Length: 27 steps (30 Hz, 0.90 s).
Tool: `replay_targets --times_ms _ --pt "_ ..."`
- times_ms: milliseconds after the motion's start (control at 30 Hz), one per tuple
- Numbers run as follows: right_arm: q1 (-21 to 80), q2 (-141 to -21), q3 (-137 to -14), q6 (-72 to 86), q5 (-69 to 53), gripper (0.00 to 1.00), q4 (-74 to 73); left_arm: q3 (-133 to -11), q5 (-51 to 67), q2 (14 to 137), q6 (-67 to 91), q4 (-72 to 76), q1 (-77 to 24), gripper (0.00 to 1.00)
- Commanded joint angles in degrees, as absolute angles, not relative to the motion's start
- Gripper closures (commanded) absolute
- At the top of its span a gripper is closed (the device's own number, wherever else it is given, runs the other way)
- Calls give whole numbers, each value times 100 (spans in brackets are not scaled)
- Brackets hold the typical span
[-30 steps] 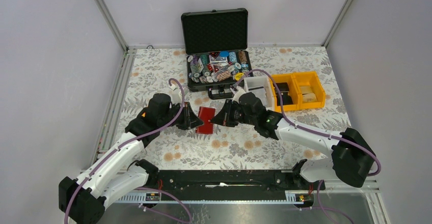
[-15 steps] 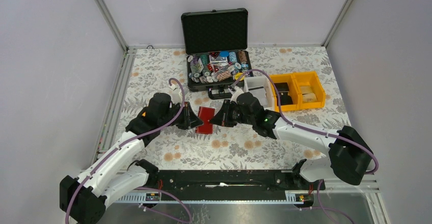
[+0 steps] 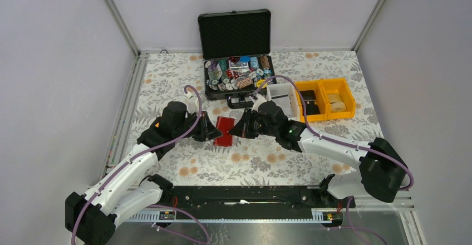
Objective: Put the credit cards into the card holder
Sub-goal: Close the card holder.
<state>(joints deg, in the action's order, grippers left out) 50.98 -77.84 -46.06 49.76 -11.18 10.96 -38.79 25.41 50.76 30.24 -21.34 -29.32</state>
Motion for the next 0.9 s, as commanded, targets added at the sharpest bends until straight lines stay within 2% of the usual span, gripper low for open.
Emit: replay_targets --times_ms 0,867 --pt "5168 -7769 -4933 5001 -961 100 1391 -3911 2847 5076 3032 -1713 -2953 100" --pt "5286 -8611 -5374 5095 -1195 100 1661 -3920 3001 5183 3027 -1671 -2962 100"
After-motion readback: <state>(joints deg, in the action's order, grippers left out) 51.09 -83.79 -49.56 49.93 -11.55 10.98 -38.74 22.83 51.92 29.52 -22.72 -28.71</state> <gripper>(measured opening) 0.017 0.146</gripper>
